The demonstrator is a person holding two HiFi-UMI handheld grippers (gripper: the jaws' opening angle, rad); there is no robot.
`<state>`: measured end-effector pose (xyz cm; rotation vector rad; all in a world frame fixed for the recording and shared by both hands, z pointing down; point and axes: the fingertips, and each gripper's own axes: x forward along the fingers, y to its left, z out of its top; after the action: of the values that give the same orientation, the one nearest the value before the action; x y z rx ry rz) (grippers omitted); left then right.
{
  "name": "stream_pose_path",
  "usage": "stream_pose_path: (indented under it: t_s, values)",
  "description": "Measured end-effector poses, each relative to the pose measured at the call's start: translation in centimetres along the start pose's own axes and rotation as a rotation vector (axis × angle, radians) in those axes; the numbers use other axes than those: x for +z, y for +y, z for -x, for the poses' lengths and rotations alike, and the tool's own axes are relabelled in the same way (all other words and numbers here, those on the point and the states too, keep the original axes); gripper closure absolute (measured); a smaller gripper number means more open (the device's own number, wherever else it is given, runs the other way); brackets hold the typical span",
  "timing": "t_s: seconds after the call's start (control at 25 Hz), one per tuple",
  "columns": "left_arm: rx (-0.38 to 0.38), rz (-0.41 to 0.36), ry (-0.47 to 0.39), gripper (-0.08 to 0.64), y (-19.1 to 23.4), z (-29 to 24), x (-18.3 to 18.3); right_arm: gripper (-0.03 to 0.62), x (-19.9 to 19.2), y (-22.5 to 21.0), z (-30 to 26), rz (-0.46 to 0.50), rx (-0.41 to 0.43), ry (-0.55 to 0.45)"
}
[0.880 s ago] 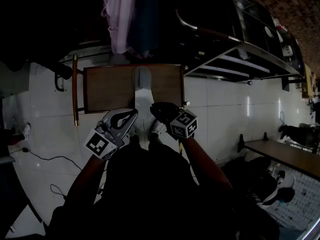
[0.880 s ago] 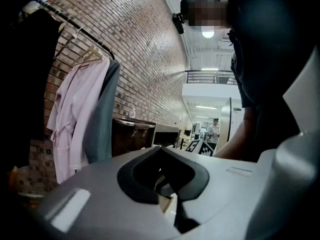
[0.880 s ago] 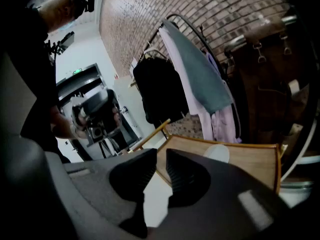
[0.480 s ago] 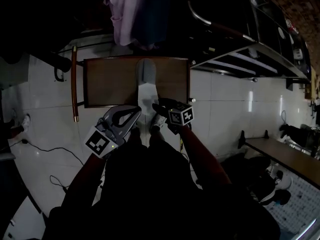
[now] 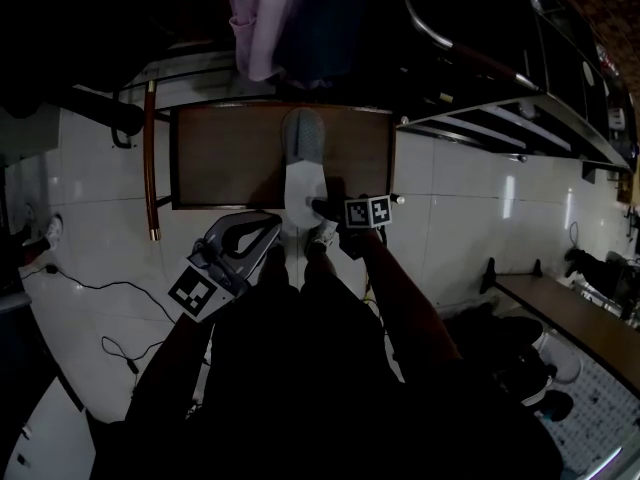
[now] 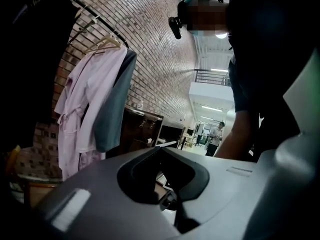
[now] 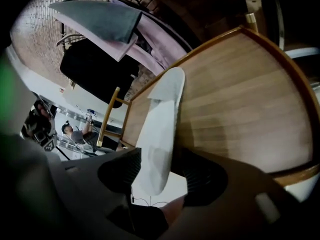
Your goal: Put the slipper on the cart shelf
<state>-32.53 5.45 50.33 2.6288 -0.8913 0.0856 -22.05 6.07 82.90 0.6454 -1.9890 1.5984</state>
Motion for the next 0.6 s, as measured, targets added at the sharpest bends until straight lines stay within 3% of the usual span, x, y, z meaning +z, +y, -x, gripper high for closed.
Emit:
stream_pose_path:
  t_s: [0.24, 0.44, 0.52, 0.6]
  values:
    - [0.015, 0.015, 0.002, 0.558, 0.2, 0.5, -0.6, 0.348, 0.1, -0.2, -1.2, -0.055, 0.012, 0.008]
    - [0.043, 0.028, 0.007, 0.558, 0.6, 1.4, -0.9, 0.370, 0.7, 0.5, -1.6, -0.155, 0.094, -0.042]
    - [0.049, 0.029, 0.010, 0.558, 0.6, 1.8, -1.1, 0.466, 0.6, 0.5, -1.7, -0.161, 0.101, -0.051]
    - [0.055, 0.032, 0.015, 0.558, 0.5, 2.1, -1.3, 0.502, 0.6, 0.5, -1.6, -0.169, 0.112, -0.064]
